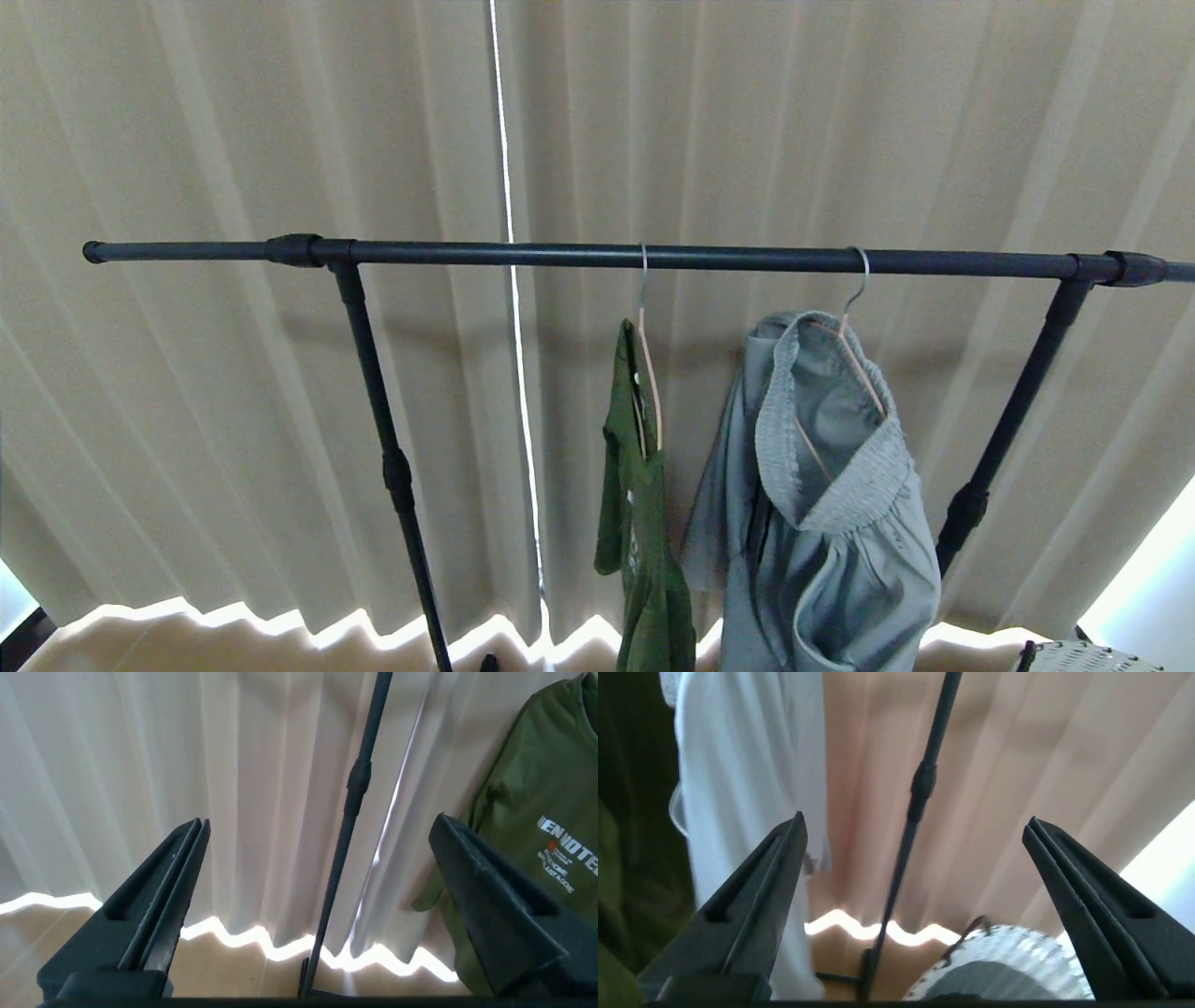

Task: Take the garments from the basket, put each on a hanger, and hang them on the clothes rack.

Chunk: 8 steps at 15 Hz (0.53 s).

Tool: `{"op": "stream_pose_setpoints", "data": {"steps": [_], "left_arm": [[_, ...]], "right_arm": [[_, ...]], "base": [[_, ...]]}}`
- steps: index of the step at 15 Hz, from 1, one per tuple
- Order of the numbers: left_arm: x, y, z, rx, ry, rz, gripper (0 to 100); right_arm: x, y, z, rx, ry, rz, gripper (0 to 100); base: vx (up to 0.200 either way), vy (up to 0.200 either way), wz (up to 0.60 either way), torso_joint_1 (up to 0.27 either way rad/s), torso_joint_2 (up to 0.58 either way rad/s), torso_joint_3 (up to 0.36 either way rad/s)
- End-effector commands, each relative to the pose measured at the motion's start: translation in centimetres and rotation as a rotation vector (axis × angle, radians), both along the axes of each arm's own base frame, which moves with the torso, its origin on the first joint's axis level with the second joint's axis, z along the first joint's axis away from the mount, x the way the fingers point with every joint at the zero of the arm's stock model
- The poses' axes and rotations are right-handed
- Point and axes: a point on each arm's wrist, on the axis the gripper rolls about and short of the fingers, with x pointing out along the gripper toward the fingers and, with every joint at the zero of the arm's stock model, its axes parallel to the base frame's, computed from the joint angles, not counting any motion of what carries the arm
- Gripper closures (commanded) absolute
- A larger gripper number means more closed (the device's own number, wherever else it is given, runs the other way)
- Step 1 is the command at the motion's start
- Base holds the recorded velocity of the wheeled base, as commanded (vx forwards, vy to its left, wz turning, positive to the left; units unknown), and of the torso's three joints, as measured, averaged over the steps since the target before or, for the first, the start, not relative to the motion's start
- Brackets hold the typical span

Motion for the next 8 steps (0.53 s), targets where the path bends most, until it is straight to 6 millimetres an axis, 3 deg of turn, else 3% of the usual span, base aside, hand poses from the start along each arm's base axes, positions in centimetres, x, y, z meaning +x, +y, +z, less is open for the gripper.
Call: {"op": "stream_pose_setpoints", "data": {"steps": [1,8], "left_arm": [[0.00,0.00,-0.05,-0.002,0.000,0.002,0],[0.00,0.00,-0.05,-0.004,0.000,0.004,0]], "right_arm": [[0.04,-0.04,-0.13,0.016,0.002,-0.017,0],[0.03,-0.04,-0.09,0.014,0.001,-0.018,0]], "base": [[0.000,0.000,0.00,0.000,0.00,0.000],[0.000,0.000,0.00,0.000,0.00,0.000]]}}
